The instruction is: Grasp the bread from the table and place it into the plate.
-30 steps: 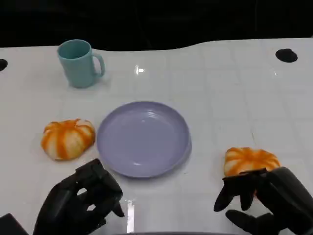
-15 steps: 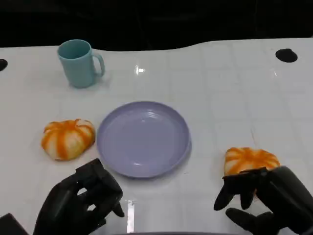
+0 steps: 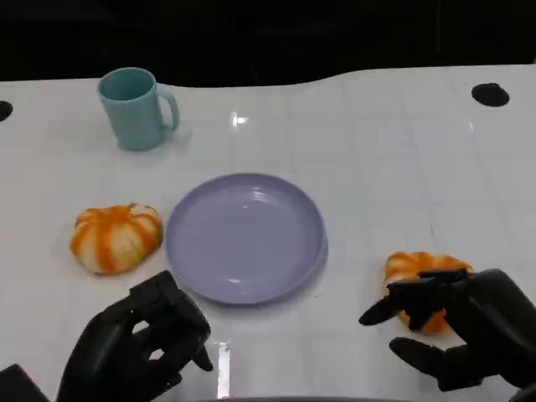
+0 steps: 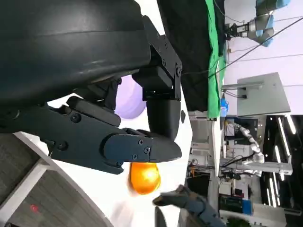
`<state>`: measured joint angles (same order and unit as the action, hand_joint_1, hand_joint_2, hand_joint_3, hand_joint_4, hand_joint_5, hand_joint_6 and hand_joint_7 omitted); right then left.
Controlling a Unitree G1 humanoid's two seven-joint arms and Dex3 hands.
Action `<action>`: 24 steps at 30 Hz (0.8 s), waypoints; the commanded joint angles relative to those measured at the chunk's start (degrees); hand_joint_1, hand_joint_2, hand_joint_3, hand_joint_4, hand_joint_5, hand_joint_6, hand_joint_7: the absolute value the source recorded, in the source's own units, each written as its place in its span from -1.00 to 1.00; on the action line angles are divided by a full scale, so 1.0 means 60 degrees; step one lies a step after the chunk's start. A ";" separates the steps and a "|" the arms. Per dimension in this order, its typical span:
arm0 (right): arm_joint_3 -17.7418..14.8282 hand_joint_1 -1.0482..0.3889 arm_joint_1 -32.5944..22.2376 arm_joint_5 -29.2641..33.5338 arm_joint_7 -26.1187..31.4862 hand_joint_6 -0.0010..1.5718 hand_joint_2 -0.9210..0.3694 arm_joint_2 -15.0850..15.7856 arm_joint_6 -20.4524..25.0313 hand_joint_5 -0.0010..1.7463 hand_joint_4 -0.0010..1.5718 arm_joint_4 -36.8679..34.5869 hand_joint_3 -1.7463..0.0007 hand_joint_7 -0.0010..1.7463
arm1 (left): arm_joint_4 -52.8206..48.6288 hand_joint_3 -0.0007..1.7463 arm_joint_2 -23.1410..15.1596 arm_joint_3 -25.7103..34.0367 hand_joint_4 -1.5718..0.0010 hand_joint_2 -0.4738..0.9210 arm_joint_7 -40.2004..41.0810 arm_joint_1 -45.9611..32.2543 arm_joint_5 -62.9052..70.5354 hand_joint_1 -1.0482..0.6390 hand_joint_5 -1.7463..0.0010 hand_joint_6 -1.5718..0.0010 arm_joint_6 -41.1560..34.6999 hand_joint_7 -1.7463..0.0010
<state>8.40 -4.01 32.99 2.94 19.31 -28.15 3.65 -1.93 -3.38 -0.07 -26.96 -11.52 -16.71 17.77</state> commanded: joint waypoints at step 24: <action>0.0038 -0.49 -0.0258 0.4145 -0.4533 -0.66 -0.83 0.1080 0.5015 -0.58 -0.90 0.4615 1.00 -1.00 | 0.0065 -0.61 -0.0099 0.0037 0.19 1.00 0.0042 0.0016 0.0013 -0.39 -1.00 0.31 -0.0077 -0.77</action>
<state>8.00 -6.44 56.81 -23.77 26.15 1.11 31.69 -1.68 -3.46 -0.13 -26.93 -11.47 -16.70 17.53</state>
